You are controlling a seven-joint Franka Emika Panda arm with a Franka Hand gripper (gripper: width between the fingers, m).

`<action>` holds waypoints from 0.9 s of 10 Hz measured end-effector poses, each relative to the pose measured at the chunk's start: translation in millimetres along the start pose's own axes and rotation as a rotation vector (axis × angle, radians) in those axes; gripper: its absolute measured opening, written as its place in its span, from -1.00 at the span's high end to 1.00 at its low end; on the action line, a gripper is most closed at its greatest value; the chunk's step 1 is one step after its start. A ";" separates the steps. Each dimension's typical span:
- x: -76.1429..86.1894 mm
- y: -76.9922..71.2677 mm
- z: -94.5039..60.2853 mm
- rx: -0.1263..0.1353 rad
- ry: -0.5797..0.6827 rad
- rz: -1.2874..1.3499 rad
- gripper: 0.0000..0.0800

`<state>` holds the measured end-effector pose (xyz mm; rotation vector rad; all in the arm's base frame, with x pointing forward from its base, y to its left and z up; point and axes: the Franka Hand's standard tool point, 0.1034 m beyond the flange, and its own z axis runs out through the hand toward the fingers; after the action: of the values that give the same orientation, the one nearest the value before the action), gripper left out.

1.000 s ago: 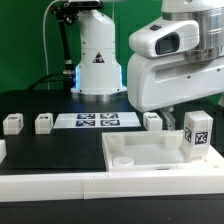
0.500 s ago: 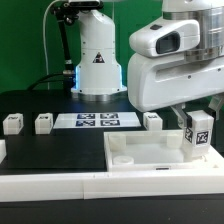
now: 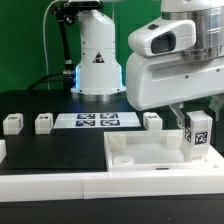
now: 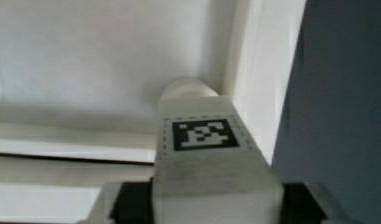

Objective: Assemble square table

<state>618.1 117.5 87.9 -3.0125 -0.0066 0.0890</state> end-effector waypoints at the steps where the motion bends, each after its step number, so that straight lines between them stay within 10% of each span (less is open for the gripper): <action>1: -4.0 0.0 0.4 -0.001 0.033 0.133 0.26; 9: -5.4 -0.6 1.0 0.010 0.060 0.831 0.25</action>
Offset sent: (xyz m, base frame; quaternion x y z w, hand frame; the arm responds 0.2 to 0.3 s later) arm -0.0102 0.0117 -0.0012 0.0016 0.0006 0.2525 0.9676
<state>612.6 118.2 87.3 -2.7794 1.2253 0.0723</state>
